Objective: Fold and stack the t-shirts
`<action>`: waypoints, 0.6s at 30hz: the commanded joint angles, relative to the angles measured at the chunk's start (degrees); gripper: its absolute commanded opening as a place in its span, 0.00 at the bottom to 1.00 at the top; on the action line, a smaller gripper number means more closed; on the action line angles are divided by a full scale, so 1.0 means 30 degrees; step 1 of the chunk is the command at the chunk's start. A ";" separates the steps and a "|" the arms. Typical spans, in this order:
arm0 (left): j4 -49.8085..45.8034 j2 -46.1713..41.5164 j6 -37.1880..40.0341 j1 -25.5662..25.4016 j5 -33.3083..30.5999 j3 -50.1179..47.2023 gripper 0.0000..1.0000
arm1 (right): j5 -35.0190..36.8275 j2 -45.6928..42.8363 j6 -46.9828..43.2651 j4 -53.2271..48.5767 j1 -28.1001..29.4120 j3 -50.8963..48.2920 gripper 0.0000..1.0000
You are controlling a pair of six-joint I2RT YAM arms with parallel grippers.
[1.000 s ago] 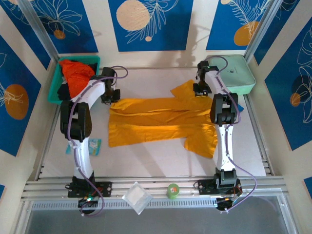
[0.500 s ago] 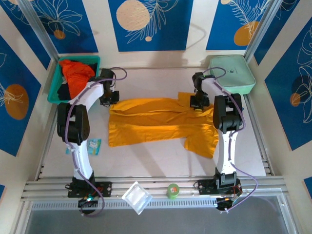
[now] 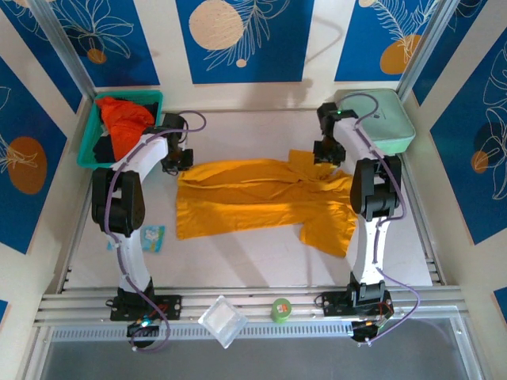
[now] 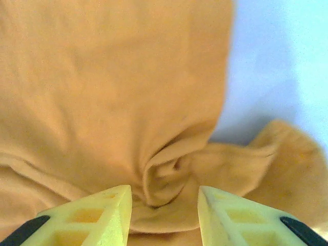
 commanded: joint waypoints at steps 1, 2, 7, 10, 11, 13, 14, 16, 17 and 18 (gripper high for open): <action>0.0072 -0.0659 -0.0155 -0.0138 0.0062 -0.0113 0.00 | 0.0049 0.0466 -0.0809 -0.0803 -0.0911 0.1701 0.41; 0.0085 -0.0645 -0.0167 -0.0149 0.0065 -0.0112 0.00 | -0.0112 0.0933 -0.1218 -0.0693 -0.1070 0.2186 0.42; 0.0170 -0.0571 -0.0231 -0.0181 0.0328 -0.0083 0.00 | -0.0870 0.3156 -0.2875 -0.0346 -0.1639 0.4457 0.45; 0.0173 -0.0551 -0.0217 -0.0186 0.0331 -0.0083 0.00 | -0.0994 0.4194 -0.3306 -0.0434 -0.1797 0.5452 0.44; 0.0185 -0.0551 -0.0208 -0.0176 0.0330 -0.0083 0.00 | -0.1086 0.4403 -0.3443 -0.0436 -0.1845 0.5590 0.44; 0.0136 -0.0551 -0.0225 -0.0168 0.0330 -0.0083 0.00 | -0.1354 0.4607 -0.3706 -0.0271 -0.1795 0.5547 0.43; 0.0153 -0.0552 -0.0210 -0.0165 0.0330 -0.0083 0.00 | -0.1443 0.4637 -0.3875 -0.0111 -0.1784 0.5395 0.42; 0.0152 -0.0582 -0.0191 -0.0190 0.0275 -0.0111 0.00 | -0.1514 0.4682 -0.4246 0.0243 -0.1706 0.4986 0.41; 0.0143 -0.0574 -0.0204 -0.0171 0.0271 -0.0112 0.00 | -0.1519 0.4714 -0.4487 0.0402 -0.1663 0.4752 0.40; 0.0139 -0.0578 -0.0202 -0.0164 0.0271 -0.0112 0.00 | -0.1427 0.4740 -0.4717 0.0549 -0.1649 0.4607 0.40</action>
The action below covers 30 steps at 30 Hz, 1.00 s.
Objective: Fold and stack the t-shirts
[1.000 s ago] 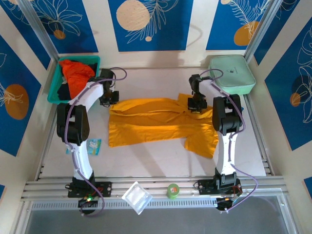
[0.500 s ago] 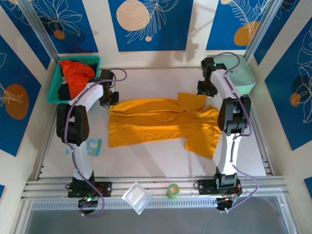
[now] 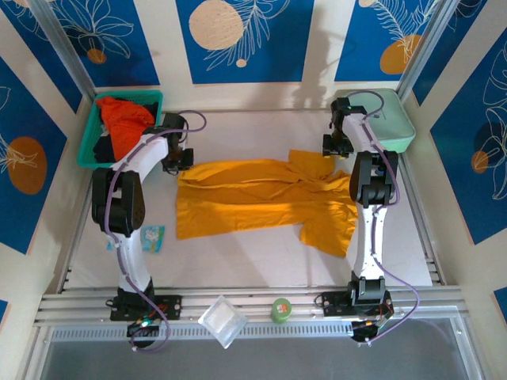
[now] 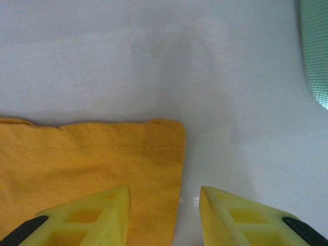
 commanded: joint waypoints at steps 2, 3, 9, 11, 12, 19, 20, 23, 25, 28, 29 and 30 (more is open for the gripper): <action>-0.0043 -0.0602 -0.0205 -0.0160 0.0248 -0.0161 0.00 | -0.0209 -0.0012 -0.1597 0.0480 0.0166 -0.0630 0.40; -0.0059 -0.0606 -0.0207 -0.0159 0.0257 -0.0164 0.00 | 0.0035 0.0076 -0.1783 0.0544 0.0143 -0.0735 0.40; -0.0010 -0.0590 -0.0178 -0.0138 0.0161 -0.0280 0.00 | 0.0249 0.0368 -0.2023 0.0767 -0.0158 -0.1118 0.39; 0.0016 -0.0513 -0.0195 -0.0146 0.0161 -0.0280 0.00 | -0.0075 0.0443 -0.2003 0.0896 -0.0189 -0.1184 0.39; 0.0017 -0.0492 -0.0207 -0.0133 0.0190 -0.0273 0.00 | -0.0200 0.0521 -0.2007 0.0927 -0.0186 -0.1185 0.39; 0.0031 -0.0396 -0.0173 -0.0156 0.0135 -0.0310 0.00 | -0.0886 0.1895 -0.1959 0.0619 -0.0216 -0.0379 0.35; 0.0038 -0.0398 -0.0141 -0.0136 0.0132 -0.0338 0.00 | -0.0950 0.2158 -0.1959 0.0481 -0.0243 -0.0161 0.35; 0.0057 -0.0327 -0.0142 -0.0138 0.0132 -0.0375 0.00 | -0.1183 0.2673 -0.1904 0.0230 -0.0276 0.0159 0.30; 0.0108 -0.0260 -0.0166 -0.0172 0.0160 -0.0393 0.00 | -0.1286 0.2839 -0.1897 0.0226 -0.0273 0.0134 0.24; 0.0135 -0.0228 -0.0196 -0.0183 0.0242 -0.0369 0.00 | -0.1379 0.2880 -0.1893 0.0255 -0.0287 0.0104 0.05; 0.0121 -0.0249 -0.0227 -0.0179 0.0275 -0.0368 0.00 | -0.1356 0.2829 -0.1857 0.0255 -0.0273 0.0132 0.00; 0.0133 -0.0291 -0.0207 -0.0188 0.0306 -0.0372 0.00 | -0.1370 0.2727 -0.1844 0.0255 -0.0272 0.0148 0.00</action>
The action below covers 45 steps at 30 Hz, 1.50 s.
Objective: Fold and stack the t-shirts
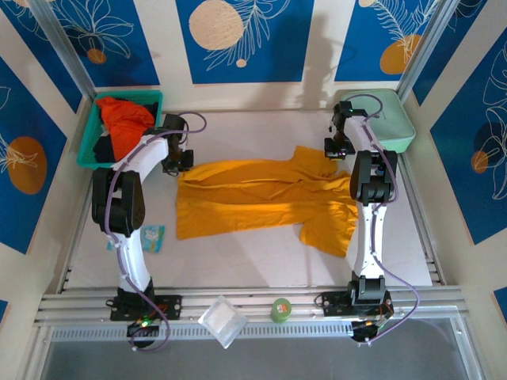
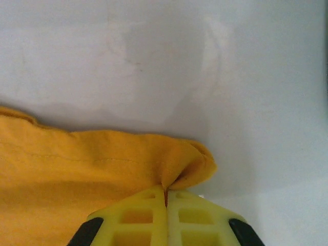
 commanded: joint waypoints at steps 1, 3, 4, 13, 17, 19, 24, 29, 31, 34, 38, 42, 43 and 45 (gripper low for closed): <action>0.0107 -0.0364 -0.0254 -0.0215 0.0337 -0.0092 0.00 | -0.0891 0.1264 0.0048 -0.0073 0.0208 -0.0282 0.00; 0.0137 -0.0552 -0.0214 -0.0237 0.0421 -0.0064 0.00 | -0.1005 0.0627 0.0118 0.0014 0.0259 -0.0260 0.00; 0.0114 -0.0667 -0.0207 -0.0242 0.0425 0.0021 0.00 | -0.0978 0.0190 0.0173 0.0015 0.0310 -0.0233 0.00; -0.1329 -0.4006 -0.0272 -0.0232 0.0542 0.1894 0.00 | -0.0098 -0.7487 0.1234 0.0162 0.0949 -0.1043 0.00; -0.2607 -0.6207 -0.0012 -0.0227 0.0623 0.3240 0.00 | 0.0498 -1.1966 0.1663 0.0300 0.1383 -0.2067 0.00; -0.3235 -0.7437 0.0216 -0.0220 0.0672 0.3807 0.00 | 0.0938 -1.4505 0.1730 0.0337 0.1683 -0.2573 0.00; -0.3892 -1.0689 0.0489 -0.0224 0.1234 0.4381 0.00 | 0.1793 -1.9818 0.1622 0.0396 0.2282 -0.3015 0.00; -0.4182 -1.4230 0.0661 -0.0248 0.1986 0.4782 0.00 | 0.1741 -2.4101 0.1294 -0.0061 0.2810 -0.1893 0.00; -0.4268 -1.5777 0.0845 -0.0232 0.2237 0.5008 0.00 | 0.1187 -2.5530 0.1348 -0.0482 0.2961 -0.0965 0.00; -0.4408 -1.7905 0.1008 -0.0234 0.2187 0.5504 0.00 | 0.0264 -2.6912 0.1632 -0.1475 0.2962 0.1026 0.00; -0.4809 -2.0240 0.1084 -0.0243 0.1894 0.6323 0.00 | -0.0778 -2.7606 0.1908 -0.3393 0.2876 0.4522 0.00; -0.4952 -2.2360 0.1032 -0.0230 0.1661 0.6856 0.00 | -0.1322 -2.8332 0.2072 -0.4040 0.2786 0.6457 0.00; -0.5012 -2.2778 0.1018 -0.0242 0.1563 0.7035 0.00 | -0.1401 -2.8660 0.2136 -0.3908 0.2812 0.6403 0.00; -0.5253 -2.3245 0.1094 -0.0240 0.1216 0.7503 0.00 | -0.1404 -2.8851 0.2226 -0.4112 0.2766 0.6872 0.00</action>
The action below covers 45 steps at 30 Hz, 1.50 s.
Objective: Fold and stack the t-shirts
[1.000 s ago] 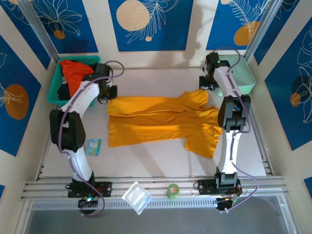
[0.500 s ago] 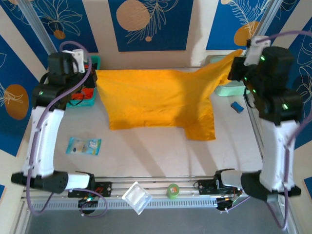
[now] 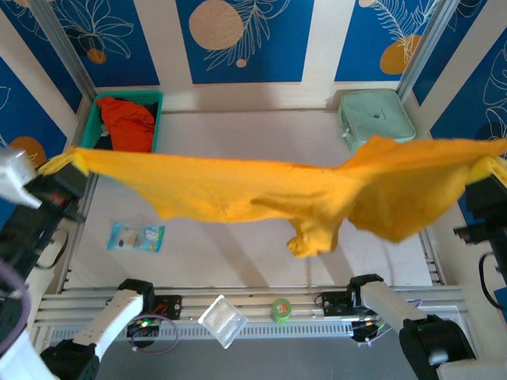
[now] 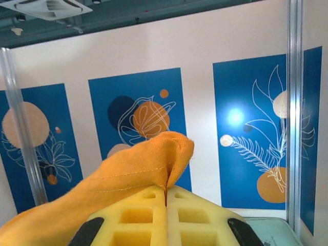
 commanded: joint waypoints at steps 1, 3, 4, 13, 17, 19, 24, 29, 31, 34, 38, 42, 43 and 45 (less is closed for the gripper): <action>-0.0819 -0.0302 0.0478 -0.0108 -0.0872 0.0672 0.00 | -0.0181 0.0033 0.0359 -0.0596 -0.0031 0.0286 0.00; -0.1212 -0.0250 0.0685 -0.0112 -0.1232 0.1292 0.00 | 0.0080 0.0004 0.0164 -0.0437 0.0025 0.0453 0.00; -0.1309 -0.0175 0.0814 -0.0109 -0.1386 0.1542 0.00 | 0.0323 0.0047 -0.0004 -0.0320 0.0111 0.0510 0.00; 0.0725 0.1618 0.2325 -0.0106 -0.2607 0.0199 0.00 | 0.3624 0.2454 -0.2460 0.1329 0.1013 -0.1431 0.00; 0.3208 0.2253 0.2734 -0.0099 -0.3140 -0.3154 0.00 | 0.4342 0.3815 -0.3277 0.3158 0.0999 -0.4413 0.00; 0.4715 0.2873 0.2872 -0.0107 -0.3396 -0.5192 0.00 | 0.4634 0.4616 -0.3697 0.4437 0.1012 -0.6320 0.00; 0.9422 0.5246 0.2907 -0.0125 -0.3484 -1.0536 0.00 | 0.5077 0.7644 -0.4681 0.7036 0.0722 -0.9822 0.00; 1.4962 1.0051 0.2629 -0.0070 -0.3585 -1.3822 0.00 | 0.4447 1.2772 -0.4550 0.8780 -0.0272 -1.0623 0.00; 1.6367 1.3118 0.2497 -0.0096 -0.3679 -1.3405 0.00 | 0.4387 1.5118 -0.4518 0.9635 -0.0576 -1.0202 0.00; 1.7183 1.7378 0.2438 -0.0093 -0.3903 -1.1488 0.00 | 0.4217 1.9010 -0.4631 1.0090 -0.0816 -0.7999 0.00; 1.7032 2.1785 0.2565 -0.0044 -0.4721 -0.8032 0.00 | 0.4406 2.3837 -0.4922 0.9279 -0.1009 -0.3356 0.00; 1.6218 2.4324 0.2939 0.0005 -0.5387 -0.5311 0.00 | 0.4410 2.7280 -0.4875 0.8777 -0.1174 0.0359 0.00; 1.6064 2.4668 0.3069 0.0017 -0.5384 -0.4939 0.00 | 0.4410 2.7706 -0.4817 0.8814 -0.1241 0.0822 0.00; 1.5956 2.5034 0.3215 0.0021 -0.5358 -0.4551 0.00 | 0.4322 2.8065 -0.4654 0.9083 -0.1307 0.1162 0.00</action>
